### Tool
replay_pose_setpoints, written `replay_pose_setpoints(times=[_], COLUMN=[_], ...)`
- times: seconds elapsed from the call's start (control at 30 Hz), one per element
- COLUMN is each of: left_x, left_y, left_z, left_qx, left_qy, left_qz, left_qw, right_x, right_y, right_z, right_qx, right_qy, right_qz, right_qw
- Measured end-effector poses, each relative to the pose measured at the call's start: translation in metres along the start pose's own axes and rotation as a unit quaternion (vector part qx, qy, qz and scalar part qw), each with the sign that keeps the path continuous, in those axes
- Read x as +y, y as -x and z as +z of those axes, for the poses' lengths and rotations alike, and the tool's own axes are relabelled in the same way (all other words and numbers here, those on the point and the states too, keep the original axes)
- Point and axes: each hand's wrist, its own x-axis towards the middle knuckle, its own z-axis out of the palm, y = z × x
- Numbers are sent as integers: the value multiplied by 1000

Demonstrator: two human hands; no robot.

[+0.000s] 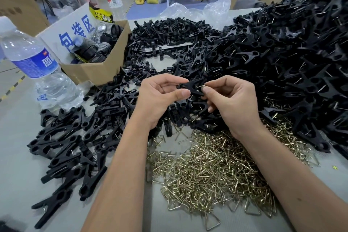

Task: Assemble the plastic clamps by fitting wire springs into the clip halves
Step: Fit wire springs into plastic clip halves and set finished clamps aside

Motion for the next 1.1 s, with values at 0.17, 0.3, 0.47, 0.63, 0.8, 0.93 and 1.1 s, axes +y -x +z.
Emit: replay_pose_setpoints(times=[0.17,0.3,0.47,0.63,0.8,0.93,1.1], left_x=[1,3,5,5,9,9,13], left_y=[1,2,2,4,5,5,5], left_z=[2,4,8,10,6,5,9], left_qx=[-8,-18,-39,-78,-116,-111,-91], left_qy=[6,17,67,85,96,34,-17], left_qz=[-14,-18,-15,-5,-8,4,15], left_qw=[1000,1000,997,993,989,993,996], right_x=[0,-2,-11,-17,-16,-16,-15], right_y=[0,1,2,1,3,2,-1], right_z=[-2,-4,-4,-11,-11,-10,-13], right_qx=[-4,-10,-68,-237,-285,-285,-266], right_qy=[11,8,-207,-261,-367,-428,-395], right_qz=[-11,-14,130,216,269,319,289], right_qw=[1000,1000,967,910,844,796,831])
